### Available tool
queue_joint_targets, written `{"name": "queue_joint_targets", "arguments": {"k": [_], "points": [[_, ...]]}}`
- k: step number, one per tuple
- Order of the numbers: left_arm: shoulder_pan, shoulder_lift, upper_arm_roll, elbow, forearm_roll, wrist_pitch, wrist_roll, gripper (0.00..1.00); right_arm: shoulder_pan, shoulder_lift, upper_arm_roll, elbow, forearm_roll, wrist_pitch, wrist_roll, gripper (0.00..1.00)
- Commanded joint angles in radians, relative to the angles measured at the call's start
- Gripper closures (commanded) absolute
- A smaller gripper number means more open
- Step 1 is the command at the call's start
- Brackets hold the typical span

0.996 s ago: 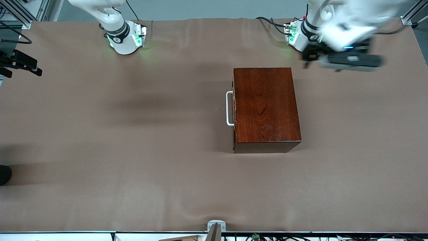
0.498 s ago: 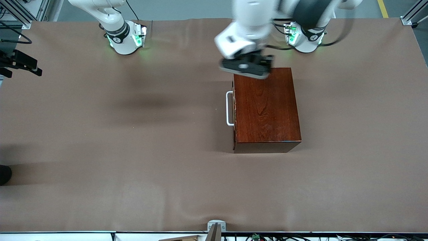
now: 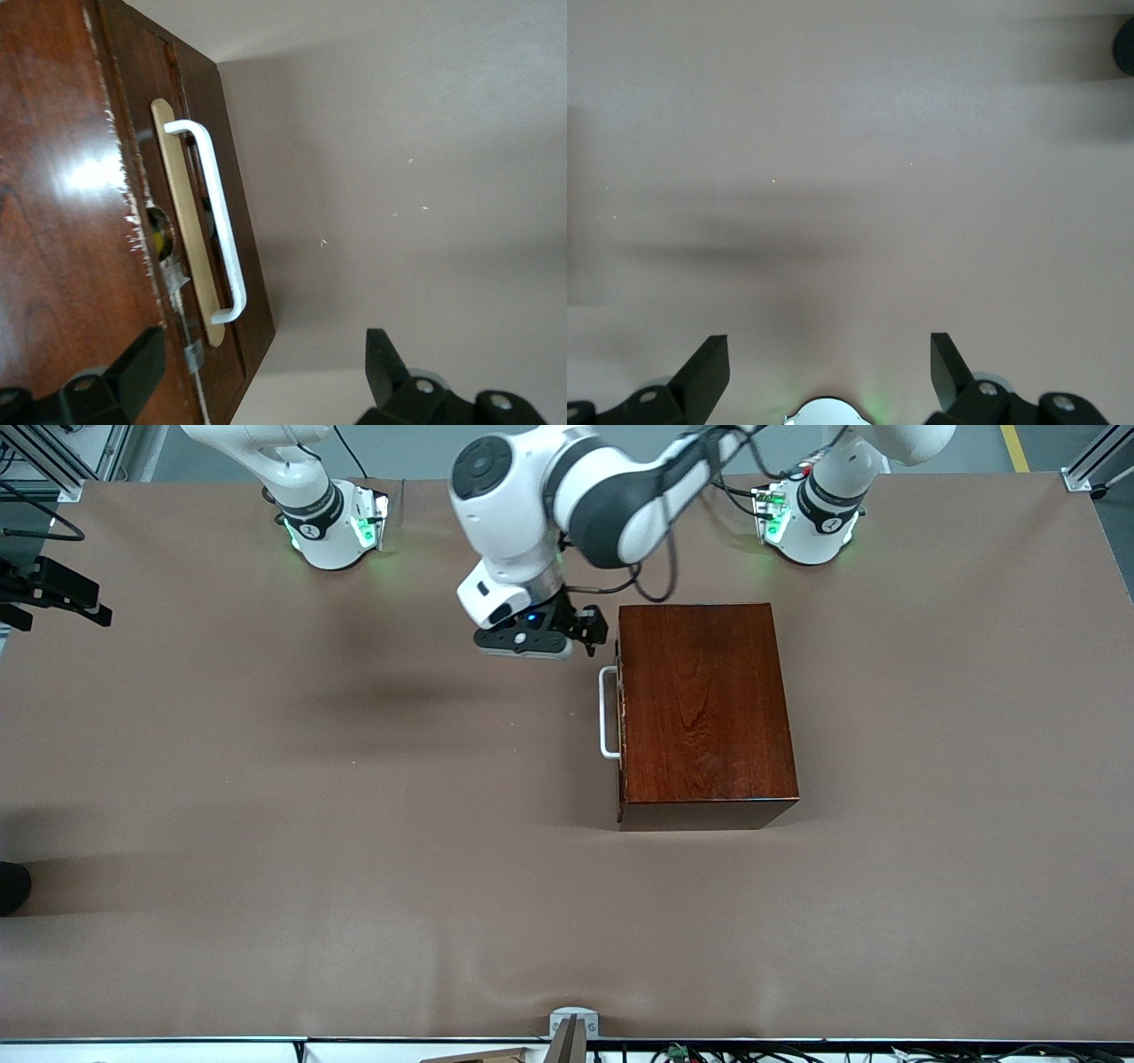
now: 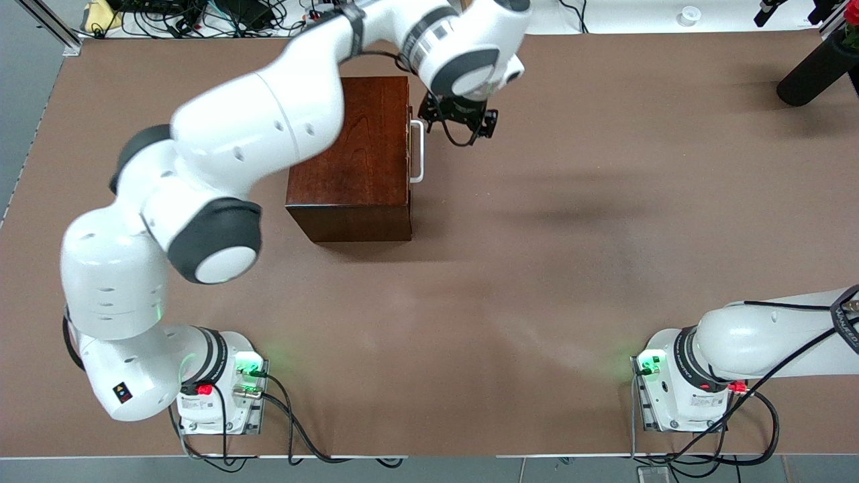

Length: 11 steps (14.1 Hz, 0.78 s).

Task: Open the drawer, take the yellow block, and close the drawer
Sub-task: 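Move the left gripper to the white drawer handle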

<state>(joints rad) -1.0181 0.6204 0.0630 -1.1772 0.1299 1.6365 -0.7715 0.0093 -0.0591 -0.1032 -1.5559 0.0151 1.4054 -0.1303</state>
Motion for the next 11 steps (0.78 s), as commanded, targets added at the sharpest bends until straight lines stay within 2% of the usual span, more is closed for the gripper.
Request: {"name": "queue_joint_targets", "arguments": {"k": [1,5,11], "points": [[-0.008,0.076,0.053,0.059,0.019,-0.006,-0.002,0.00,0.004,-0.012,-0.001,-0.001,-0.009,-0.003,0.003,0.00],[-0.008,0.133,0.092,0.059,0.052,0.009,0.040,0.00,0.008,-0.012,-0.001,-0.001,-0.009,-0.003,0.003,0.00],[-0.005,0.199,0.094,0.056,0.062,0.114,0.037,0.00,0.009,-0.007,-0.001,0.000,-0.007,-0.003,0.001,0.00]]}}
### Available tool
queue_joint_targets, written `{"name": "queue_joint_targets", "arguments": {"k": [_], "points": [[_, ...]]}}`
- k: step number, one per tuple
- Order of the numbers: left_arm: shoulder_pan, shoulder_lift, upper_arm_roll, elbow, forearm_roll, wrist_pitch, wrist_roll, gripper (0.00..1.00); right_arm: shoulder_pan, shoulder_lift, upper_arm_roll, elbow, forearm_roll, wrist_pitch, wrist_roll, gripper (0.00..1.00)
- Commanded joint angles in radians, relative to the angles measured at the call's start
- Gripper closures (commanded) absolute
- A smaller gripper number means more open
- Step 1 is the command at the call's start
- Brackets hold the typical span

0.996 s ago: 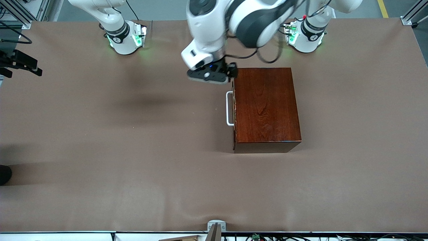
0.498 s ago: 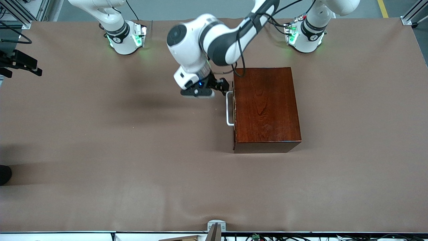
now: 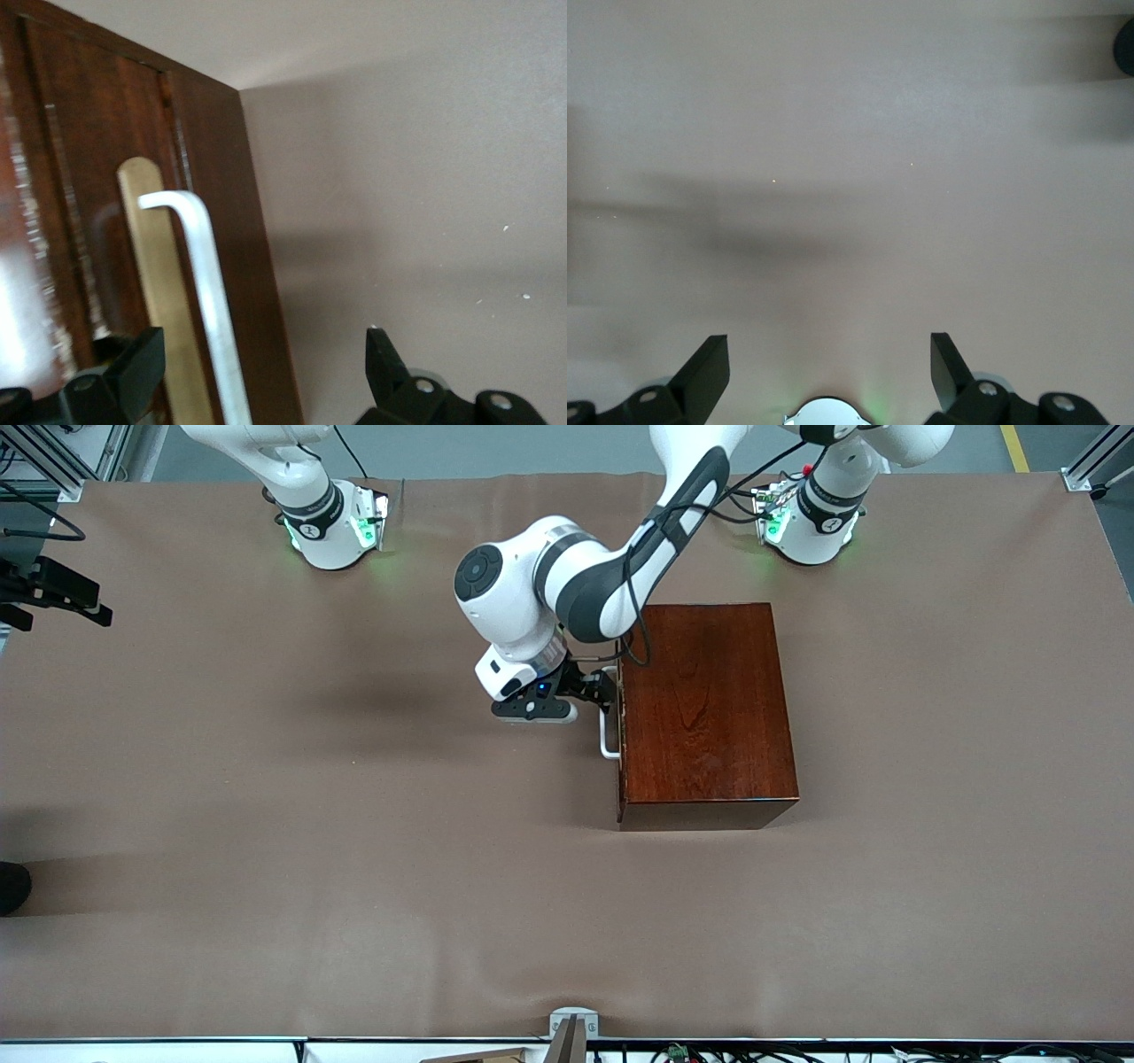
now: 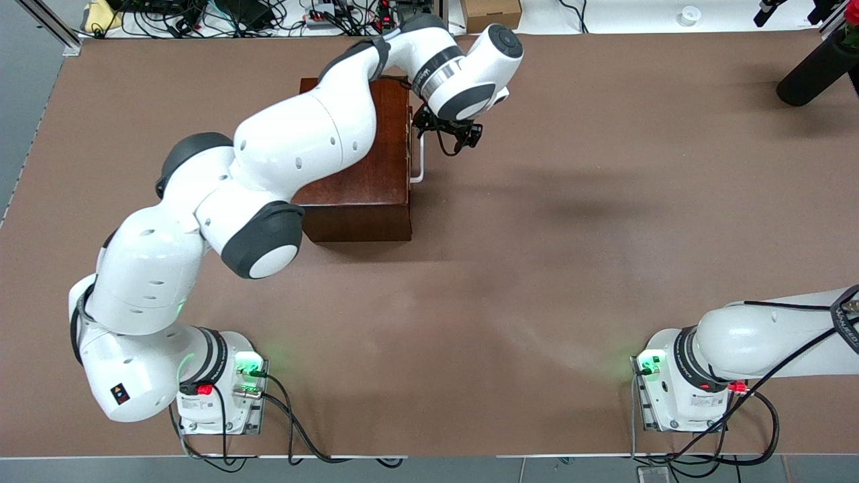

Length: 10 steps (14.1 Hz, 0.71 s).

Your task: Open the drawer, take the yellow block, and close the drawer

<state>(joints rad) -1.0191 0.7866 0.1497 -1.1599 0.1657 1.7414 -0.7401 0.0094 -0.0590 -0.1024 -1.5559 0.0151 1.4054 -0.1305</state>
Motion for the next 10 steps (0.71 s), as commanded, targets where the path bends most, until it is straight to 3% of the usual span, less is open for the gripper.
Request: {"name": "queue_joint_targets", "arguments": {"k": [1,10], "points": [[-0.004,0.033,0.008,0.035,0.028,0.006,0.005,0.00,0.009,-0.007,-0.002,0.000,-0.007,-0.003,0.002,0.00],[-0.006,0.053,0.005,0.025,0.023,-0.016,-0.165,0.00,0.029,-0.005,0.000,0.008,-0.014,-0.003,-0.001,0.00]]}}
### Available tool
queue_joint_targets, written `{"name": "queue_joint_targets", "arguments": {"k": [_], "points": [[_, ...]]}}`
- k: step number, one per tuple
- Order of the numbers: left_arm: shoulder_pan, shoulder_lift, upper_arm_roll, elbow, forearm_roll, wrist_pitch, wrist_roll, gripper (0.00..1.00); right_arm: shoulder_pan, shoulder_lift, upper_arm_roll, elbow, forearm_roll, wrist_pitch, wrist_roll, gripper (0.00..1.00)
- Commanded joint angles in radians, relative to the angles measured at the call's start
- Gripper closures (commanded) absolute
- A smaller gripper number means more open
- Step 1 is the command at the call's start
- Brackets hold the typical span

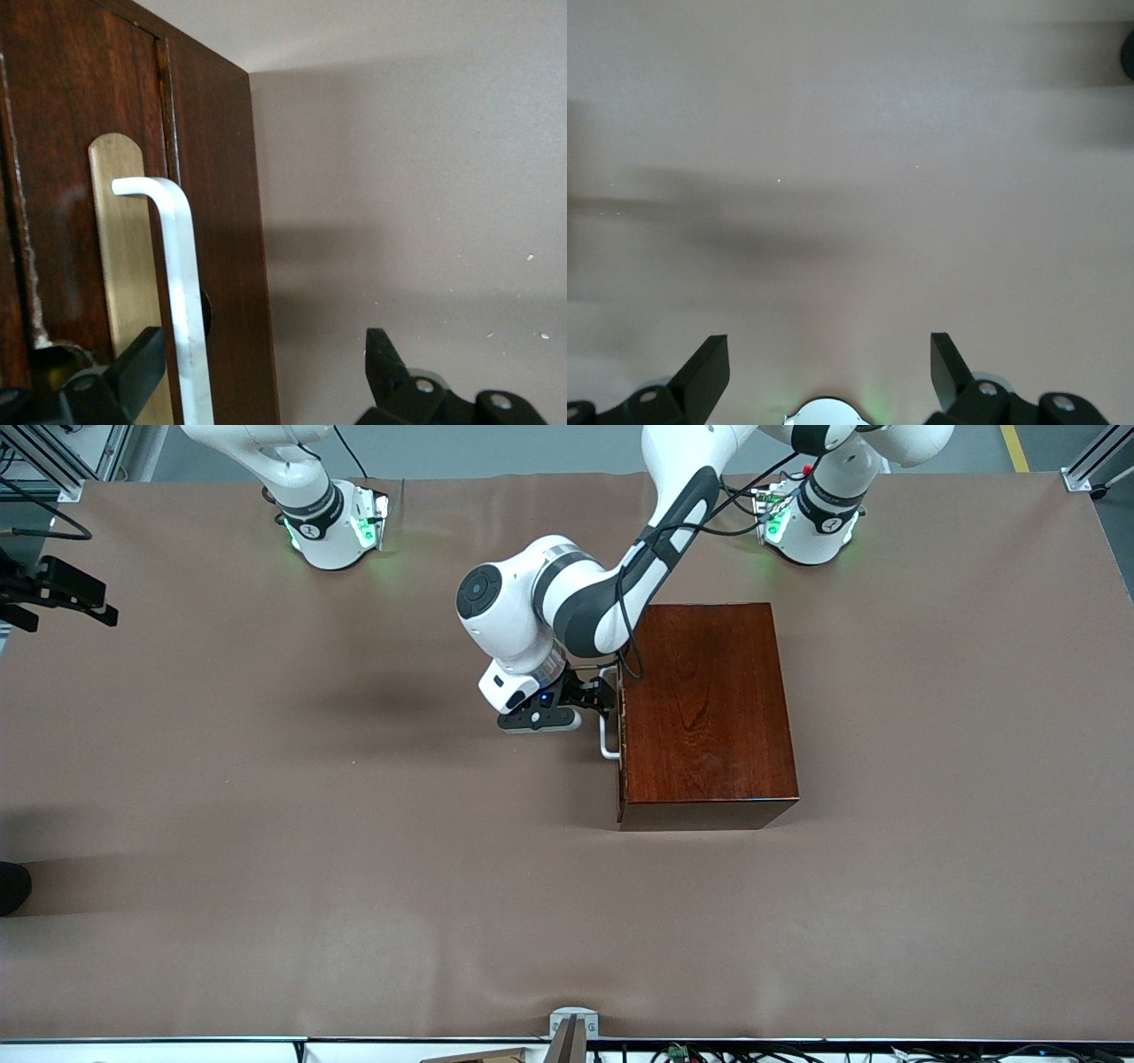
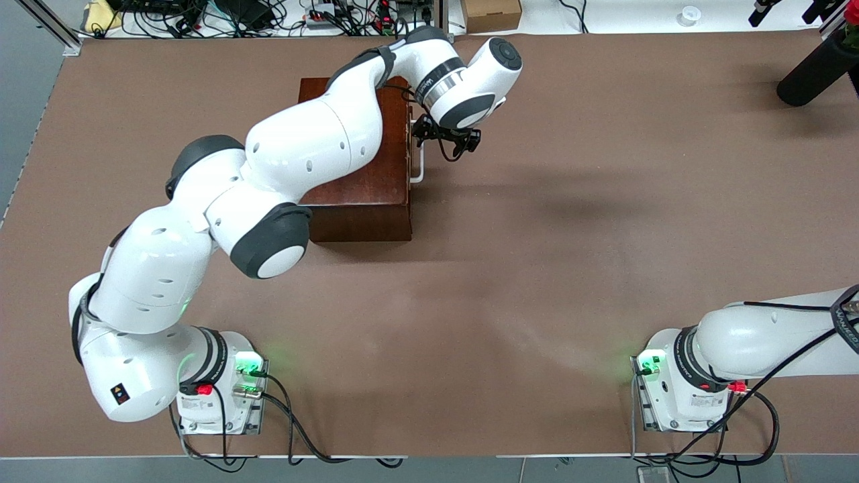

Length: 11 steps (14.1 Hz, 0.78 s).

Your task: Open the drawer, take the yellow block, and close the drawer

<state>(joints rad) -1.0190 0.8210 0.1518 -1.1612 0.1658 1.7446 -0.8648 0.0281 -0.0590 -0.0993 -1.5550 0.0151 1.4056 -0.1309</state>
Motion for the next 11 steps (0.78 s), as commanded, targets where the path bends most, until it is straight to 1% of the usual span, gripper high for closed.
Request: {"name": "queue_joint_targets", "arguments": {"k": [1,4,6,8,11], "points": [[-0.004,0.023,0.003,0.026,0.021,-0.019,-0.083,0.00,0.010,-0.007,-0.003,0.009,-0.014,-0.004,-0.001,0.00],[-0.004,0.039,0.003,0.024,0.017,-0.014,-0.123,0.00,0.012,-0.004,-0.003,0.012,-0.014,-0.004,-0.001,0.00],[-0.004,0.047,0.000,0.029,0.014,0.018,-0.175,0.00,0.013,-0.004,-0.003,0.012,-0.014,-0.004,-0.001,0.00],[-0.006,0.047,-0.011,0.032,0.006,0.070,-0.218,0.00,0.010,-0.004,-0.003,0.012,-0.014,-0.005,-0.001,0.00],[-0.007,0.047,-0.014,0.035,-0.072,0.195,-0.276,0.00,0.012,-0.004,-0.003,0.013,-0.014,-0.004,-0.001,0.00]]}}
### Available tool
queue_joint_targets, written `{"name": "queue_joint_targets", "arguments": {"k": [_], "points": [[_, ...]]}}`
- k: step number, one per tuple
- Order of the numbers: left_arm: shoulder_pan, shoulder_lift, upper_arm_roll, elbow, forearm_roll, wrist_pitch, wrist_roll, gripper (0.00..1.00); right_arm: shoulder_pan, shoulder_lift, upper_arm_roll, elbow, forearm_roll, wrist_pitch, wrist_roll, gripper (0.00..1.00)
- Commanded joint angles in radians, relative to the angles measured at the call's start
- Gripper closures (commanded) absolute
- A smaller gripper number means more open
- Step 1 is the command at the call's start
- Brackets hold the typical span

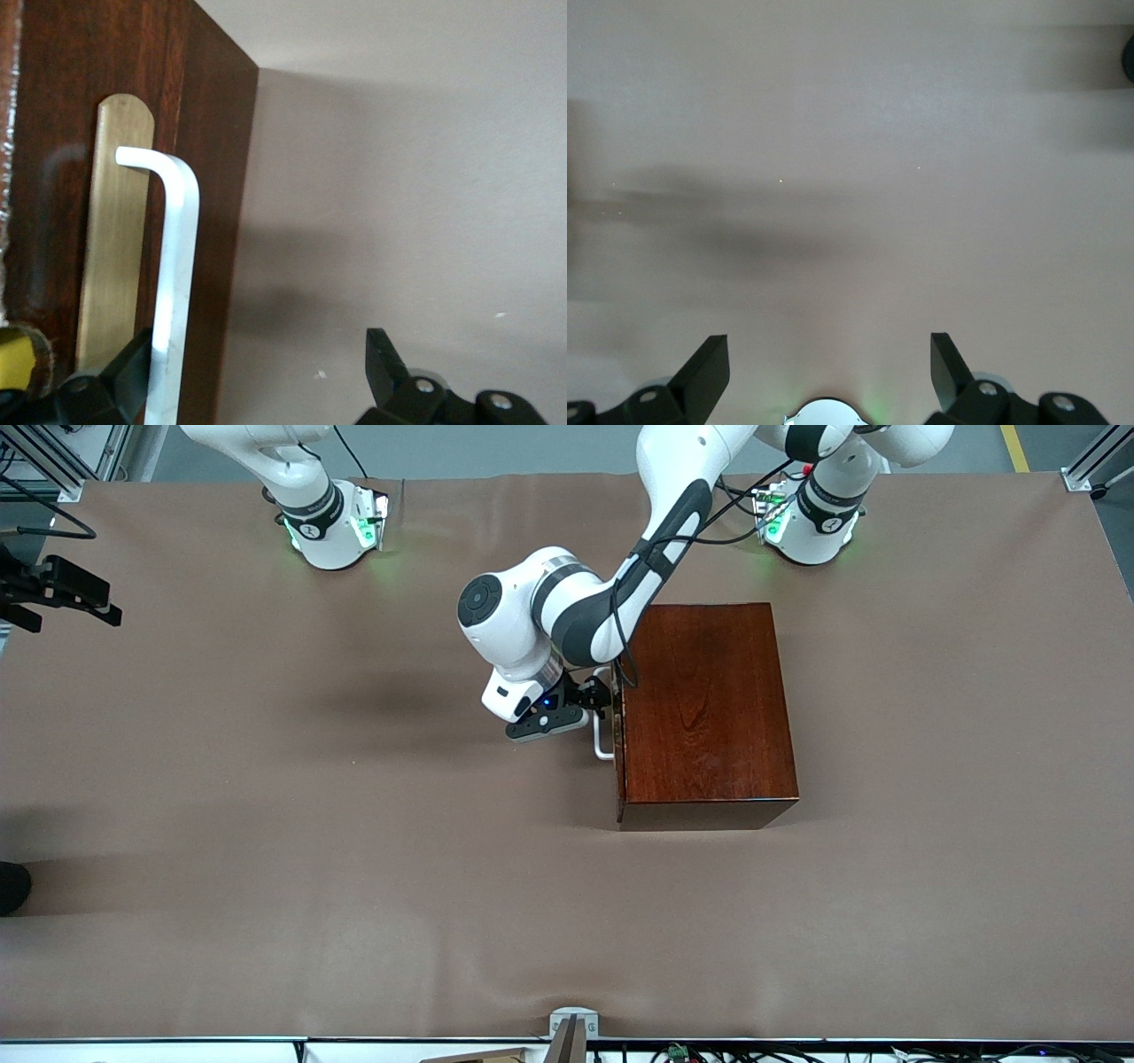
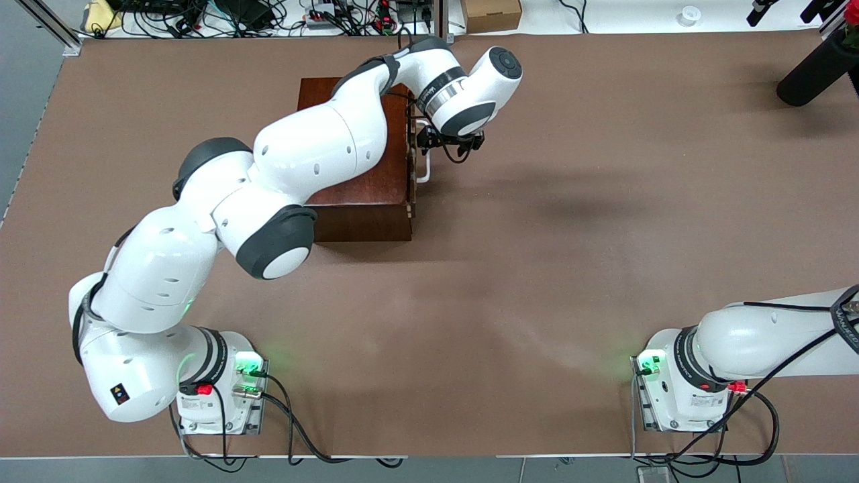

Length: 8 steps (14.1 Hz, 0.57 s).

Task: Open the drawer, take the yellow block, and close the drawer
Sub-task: 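Pull the drawer out by its handle with the left gripper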

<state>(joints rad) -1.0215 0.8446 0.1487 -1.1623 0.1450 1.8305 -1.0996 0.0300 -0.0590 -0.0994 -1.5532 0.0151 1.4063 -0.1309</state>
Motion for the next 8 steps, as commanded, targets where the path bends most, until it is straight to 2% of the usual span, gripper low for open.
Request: {"name": "queue_joint_targets", "arguments": {"k": [1,8], "points": [[-0.006,0.025,-0.011,0.041,-0.073,0.154,-0.064,0.00,0.008,-0.004,-0.003,0.012,-0.014,-0.004,-0.001,0.00],[-0.008,0.036,-0.070,0.043,-0.104,0.364,-0.196,0.00,0.007,-0.004,-0.005,0.012,-0.014,-0.004,-0.001,0.00]]}}
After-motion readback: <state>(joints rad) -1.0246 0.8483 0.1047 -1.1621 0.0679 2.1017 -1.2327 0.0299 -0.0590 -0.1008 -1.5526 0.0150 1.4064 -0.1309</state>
